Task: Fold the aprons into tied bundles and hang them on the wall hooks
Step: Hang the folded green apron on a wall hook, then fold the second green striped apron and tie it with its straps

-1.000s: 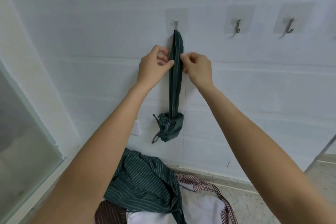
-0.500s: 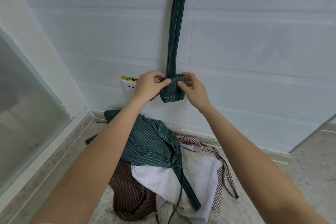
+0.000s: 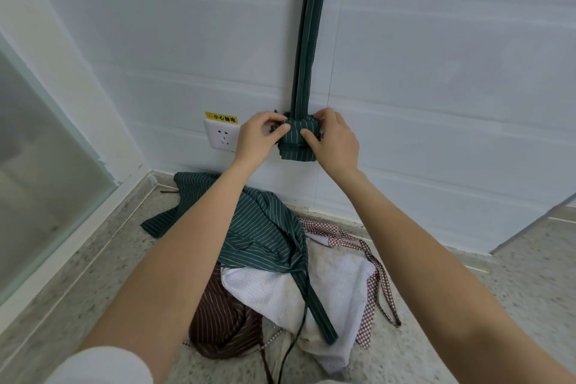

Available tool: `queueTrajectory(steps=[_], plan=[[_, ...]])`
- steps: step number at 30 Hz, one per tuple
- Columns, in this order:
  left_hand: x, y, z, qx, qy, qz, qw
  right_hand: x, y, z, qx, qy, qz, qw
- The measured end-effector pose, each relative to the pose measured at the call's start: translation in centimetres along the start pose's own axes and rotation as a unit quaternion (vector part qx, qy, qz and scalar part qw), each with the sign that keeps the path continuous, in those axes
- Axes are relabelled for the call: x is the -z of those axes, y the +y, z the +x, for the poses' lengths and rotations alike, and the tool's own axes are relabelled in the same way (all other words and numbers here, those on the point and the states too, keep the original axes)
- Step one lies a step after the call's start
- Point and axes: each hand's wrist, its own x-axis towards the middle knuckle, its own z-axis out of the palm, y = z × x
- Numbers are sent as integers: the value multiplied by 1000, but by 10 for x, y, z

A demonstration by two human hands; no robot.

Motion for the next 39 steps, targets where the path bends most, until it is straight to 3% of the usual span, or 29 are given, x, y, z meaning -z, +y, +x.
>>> queueTrajectory(steps=[6,9,11,15,19,22,27,30,35,37,39], plan=[[17,-1,-33,-34,41,10,999,0,12,-52,112,114,14,987],[30,-32,-74,8,76,9,997,-11,25,-88,198,55,8,979],[32,-61,-105,51,40,53,997,-24,36,-111,205,-33,13,978],[32,-125,-160,114,-98,189,970,-69,51,-138,36,-291,29,956],[42,-173,-177,130,-182,349,910,-111,50,-142,-68,-401,23,913],[56,-197,-145,96,-169,409,891,-145,46,-125,-95,-418,-53,902],[74,-220,-69,46,-123,405,905,-184,35,-105,-159,-420,-134,884],[74,-233,-39,63,-176,420,888,-194,31,-98,-172,-386,-92,902],[51,-250,-41,169,-379,308,856,-207,24,-84,-176,-370,4,912],[38,-250,-51,167,-376,313,856,-210,23,-80,-177,-385,21,906],[29,-249,-58,157,-300,315,887,-214,21,-77,-180,-399,-10,899]])
